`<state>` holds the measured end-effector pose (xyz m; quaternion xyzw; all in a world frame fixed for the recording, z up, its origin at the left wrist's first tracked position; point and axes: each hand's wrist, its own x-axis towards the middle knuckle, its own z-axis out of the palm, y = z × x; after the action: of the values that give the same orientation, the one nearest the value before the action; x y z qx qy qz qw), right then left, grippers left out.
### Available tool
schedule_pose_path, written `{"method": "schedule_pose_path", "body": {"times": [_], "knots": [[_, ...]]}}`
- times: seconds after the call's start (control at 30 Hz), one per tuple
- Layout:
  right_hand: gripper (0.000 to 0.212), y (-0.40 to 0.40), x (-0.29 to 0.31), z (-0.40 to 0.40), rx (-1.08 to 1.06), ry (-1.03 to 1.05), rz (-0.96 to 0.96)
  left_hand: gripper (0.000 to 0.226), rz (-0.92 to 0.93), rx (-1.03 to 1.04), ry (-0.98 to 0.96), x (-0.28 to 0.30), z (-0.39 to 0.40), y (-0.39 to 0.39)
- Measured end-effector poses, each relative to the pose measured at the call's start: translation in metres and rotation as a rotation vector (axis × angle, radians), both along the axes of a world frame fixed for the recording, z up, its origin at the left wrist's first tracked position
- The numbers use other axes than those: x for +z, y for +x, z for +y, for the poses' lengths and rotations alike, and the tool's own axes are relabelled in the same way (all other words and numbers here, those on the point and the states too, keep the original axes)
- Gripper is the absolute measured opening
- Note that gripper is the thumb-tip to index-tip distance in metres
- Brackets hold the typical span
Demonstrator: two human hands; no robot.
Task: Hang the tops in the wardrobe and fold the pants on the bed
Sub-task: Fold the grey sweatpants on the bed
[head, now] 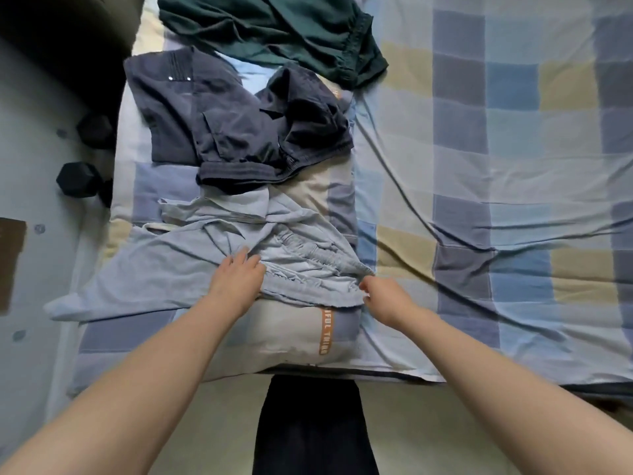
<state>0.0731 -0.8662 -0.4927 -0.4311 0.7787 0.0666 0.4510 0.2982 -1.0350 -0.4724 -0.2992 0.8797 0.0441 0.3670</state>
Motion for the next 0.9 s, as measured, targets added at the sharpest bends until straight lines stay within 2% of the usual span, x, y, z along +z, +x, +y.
{"method": "schedule_pose_path", "body": {"times": [0.13, 0.2, 0.27, 0.37, 0.43, 0.53, 0.6, 0.77, 0.9], "knots": [[0.072, 0.01, -0.047, -0.001, 0.19, 0.019, -0.051, 0.051, -0.088, -0.281, -0.046, -0.044, -0.028, -0.006], [0.08, 0.012, -0.061, 0.003, 0.254, 0.083, -0.005, 0.045, -0.173, -0.411, -0.045, -0.059, -0.04, -0.005], [0.074, 0.01, -0.072, 0.009, 0.366, 0.167, 0.15, 0.041, -0.291, -0.501, -0.06, -0.069, -0.054, 0.0], [0.041, 0.003, -0.076, 0.014, 0.525, 0.133, 0.373, 0.039, -0.384, -0.509, -0.12, -0.064, -0.083, 0.012], [0.027, -0.007, -0.067, 0.007, 0.486, 0.051, 0.402, 0.036, -0.405, -0.45, -0.169, -0.048, -0.109, 0.027], [0.026, -0.03, -0.027, -0.019, 0.34, -0.032, 0.409, 0.031, -0.32, -0.136, -0.215, -0.004, -0.148, 0.056], [0.023, -0.041, 0.007, -0.033, 0.309, -0.1, 0.437, 0.022, -0.24, -0.019, -0.232, 0.024, -0.163, 0.069], [0.022, -0.051, 0.104, -0.054, 0.187, -0.305, 0.417, 0.022, 0.0, 0.044, -0.284, 0.108, -0.179, 0.074], [0.019, -0.054, 0.177, -0.047, 0.094, -0.485, 0.381, 0.034, 0.113, 0.101, -0.265, 0.176, -0.18, 0.073]]}}
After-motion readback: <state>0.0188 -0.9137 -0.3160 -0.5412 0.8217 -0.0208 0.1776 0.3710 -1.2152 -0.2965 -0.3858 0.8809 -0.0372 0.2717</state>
